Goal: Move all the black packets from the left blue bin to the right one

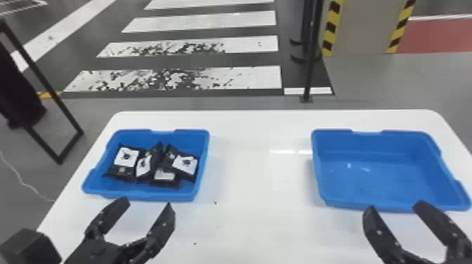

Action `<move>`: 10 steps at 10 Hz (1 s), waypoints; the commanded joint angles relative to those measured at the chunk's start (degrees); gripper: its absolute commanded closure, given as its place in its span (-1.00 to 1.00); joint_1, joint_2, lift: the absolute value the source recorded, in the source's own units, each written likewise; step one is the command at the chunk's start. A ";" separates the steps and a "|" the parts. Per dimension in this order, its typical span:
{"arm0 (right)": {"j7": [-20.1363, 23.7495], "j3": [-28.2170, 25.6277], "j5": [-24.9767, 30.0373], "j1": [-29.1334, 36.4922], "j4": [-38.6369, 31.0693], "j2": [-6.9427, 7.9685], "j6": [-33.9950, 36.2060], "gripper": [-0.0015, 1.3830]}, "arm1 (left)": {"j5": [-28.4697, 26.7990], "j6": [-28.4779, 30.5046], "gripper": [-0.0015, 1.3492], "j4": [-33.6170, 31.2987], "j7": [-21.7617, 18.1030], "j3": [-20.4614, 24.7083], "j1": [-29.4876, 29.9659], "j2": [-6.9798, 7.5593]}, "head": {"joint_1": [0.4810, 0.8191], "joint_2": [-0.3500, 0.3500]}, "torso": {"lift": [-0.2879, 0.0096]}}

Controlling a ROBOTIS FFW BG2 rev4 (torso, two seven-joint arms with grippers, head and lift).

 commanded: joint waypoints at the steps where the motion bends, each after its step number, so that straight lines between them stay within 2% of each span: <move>1: 0.00 0.00 0.00 0.00 -0.04 0.00 0.00 -0.81 | 0.01 0.01 -0.78 0.03 0.00 0.00 0.06 -0.15 | 0.27 0.37 | -0.01; 10: 0.00 0.00 -0.23 0.28 -0.04 0.00 -0.14 -0.81 | -0.21 -0.13 -0.78 0.03 0.00 0.00 -0.23 -0.15 | 0.27 0.38 | -0.01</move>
